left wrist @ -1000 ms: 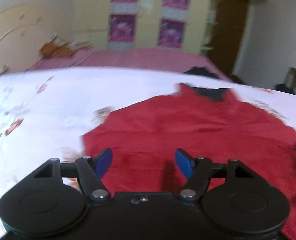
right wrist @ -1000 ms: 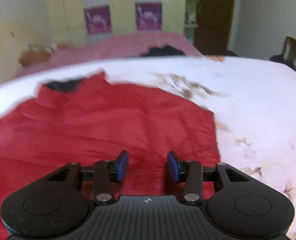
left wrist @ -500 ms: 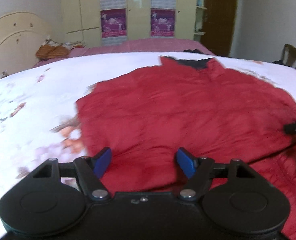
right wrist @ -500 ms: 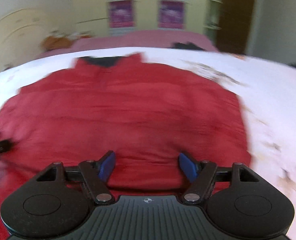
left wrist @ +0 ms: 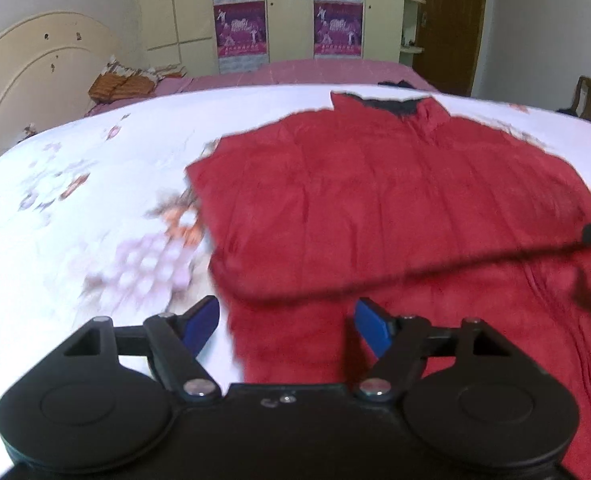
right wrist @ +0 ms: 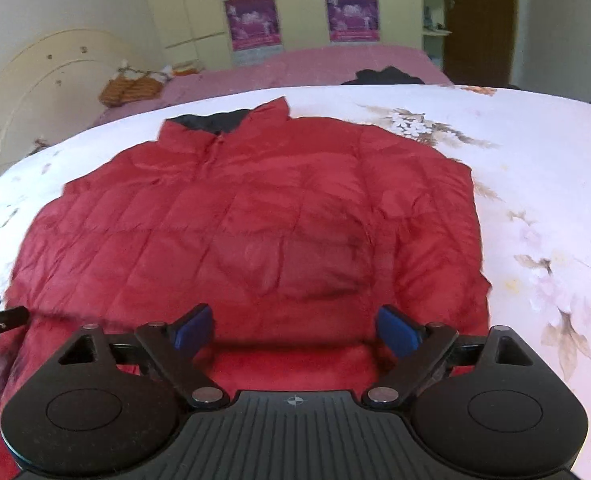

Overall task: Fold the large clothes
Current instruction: 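Grasp the jacket side edge with the left gripper while the right gripper grasps it too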

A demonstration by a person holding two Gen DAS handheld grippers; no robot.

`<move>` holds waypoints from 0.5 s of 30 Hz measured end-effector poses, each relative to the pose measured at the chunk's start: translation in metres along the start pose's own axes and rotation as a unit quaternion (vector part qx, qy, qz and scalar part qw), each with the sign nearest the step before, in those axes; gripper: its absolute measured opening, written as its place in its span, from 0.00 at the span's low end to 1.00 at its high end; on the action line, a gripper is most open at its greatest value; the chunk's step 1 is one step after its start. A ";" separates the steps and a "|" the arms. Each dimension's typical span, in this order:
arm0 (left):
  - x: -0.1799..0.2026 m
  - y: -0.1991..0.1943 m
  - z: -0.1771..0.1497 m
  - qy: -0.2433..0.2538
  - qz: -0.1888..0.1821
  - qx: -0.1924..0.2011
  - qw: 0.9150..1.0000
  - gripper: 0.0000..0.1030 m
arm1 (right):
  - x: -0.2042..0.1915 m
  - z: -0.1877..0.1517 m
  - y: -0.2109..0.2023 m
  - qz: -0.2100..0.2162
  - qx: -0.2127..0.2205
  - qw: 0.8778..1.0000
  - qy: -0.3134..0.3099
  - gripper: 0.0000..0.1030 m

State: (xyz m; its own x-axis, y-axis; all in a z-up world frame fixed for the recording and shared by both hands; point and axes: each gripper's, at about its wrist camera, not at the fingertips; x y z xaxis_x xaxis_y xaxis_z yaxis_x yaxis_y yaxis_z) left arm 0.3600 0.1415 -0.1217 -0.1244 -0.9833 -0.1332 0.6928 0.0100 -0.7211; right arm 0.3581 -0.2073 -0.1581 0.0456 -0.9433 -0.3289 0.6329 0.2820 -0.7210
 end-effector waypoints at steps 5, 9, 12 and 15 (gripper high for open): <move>0.010 -0.034 -0.028 -0.007 0.013 -0.005 1.000 0.72 | 0.036 -0.033 -0.049 0.026 0.001 0.999 0.034 0.72; 0.016 -0.064 -0.053 -0.012 0.025 -0.010 1.000 0.72 | 0.074 -0.062 -0.091 0.041 -0.004 0.997 0.067 0.72; 0.017 -0.084 -0.073 -0.019 0.038 -0.016 0.999 0.72 | 0.100 -0.086 -0.121 0.031 -0.005 0.997 0.070 0.72; 0.014 -0.103 -0.097 -0.033 0.047 -0.024 0.998 0.71 | 0.124 -0.111 -0.145 0.027 -0.015 0.996 0.084 0.72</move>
State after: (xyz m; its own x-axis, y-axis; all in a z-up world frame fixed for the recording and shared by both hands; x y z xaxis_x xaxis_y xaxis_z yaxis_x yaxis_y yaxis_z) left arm 0.2179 0.1442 -0.1150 -0.0123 -0.9875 -0.1573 0.6640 0.1095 -0.7397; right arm 0.1864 -0.3457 -0.1615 -0.0529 -0.8844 -0.4637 0.6099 0.3391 -0.7162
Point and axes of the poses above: each gripper's, at about its wrist camera, not at the fingertips, and y roughly the way its jaws point, x to its right, z to its top, and after that the axes turned 7 degrees about y, right-handed
